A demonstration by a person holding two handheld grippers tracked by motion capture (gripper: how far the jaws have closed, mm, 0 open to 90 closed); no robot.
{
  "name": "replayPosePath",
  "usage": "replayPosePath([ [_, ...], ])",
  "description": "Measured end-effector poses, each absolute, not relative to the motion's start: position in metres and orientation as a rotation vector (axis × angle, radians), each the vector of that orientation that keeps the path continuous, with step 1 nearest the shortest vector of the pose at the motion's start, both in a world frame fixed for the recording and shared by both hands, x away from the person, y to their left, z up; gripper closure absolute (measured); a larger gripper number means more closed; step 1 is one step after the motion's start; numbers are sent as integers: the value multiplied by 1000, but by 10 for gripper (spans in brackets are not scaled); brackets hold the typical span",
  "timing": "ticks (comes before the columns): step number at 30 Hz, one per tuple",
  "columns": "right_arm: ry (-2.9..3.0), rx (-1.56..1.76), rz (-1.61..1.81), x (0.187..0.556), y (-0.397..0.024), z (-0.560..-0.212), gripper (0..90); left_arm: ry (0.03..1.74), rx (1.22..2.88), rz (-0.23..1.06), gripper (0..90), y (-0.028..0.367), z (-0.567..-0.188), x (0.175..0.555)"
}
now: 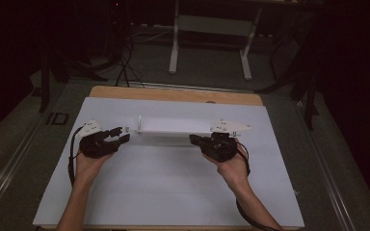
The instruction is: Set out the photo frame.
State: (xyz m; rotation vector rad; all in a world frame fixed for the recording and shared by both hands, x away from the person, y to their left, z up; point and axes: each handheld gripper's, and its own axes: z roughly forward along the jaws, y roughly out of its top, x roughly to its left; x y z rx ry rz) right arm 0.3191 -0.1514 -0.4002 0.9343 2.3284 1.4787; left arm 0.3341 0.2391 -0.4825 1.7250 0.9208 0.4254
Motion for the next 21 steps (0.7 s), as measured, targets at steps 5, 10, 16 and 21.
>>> replayPosePath([
  [5,2321,940,1483,322,-151,-398,900,904,1730,429,517,236,-476,336],
  [10,2313,950,1487,325,-151,-397,900,885,1744,453,518,230,-469,340],
  [16,2301,957,1494,329,-151,-394,900,873,1769,518,477,220,-462,342],
  [21,2295,965,1497,333,-151,-392,900,862,1760,531,448,218,-460,344],
])
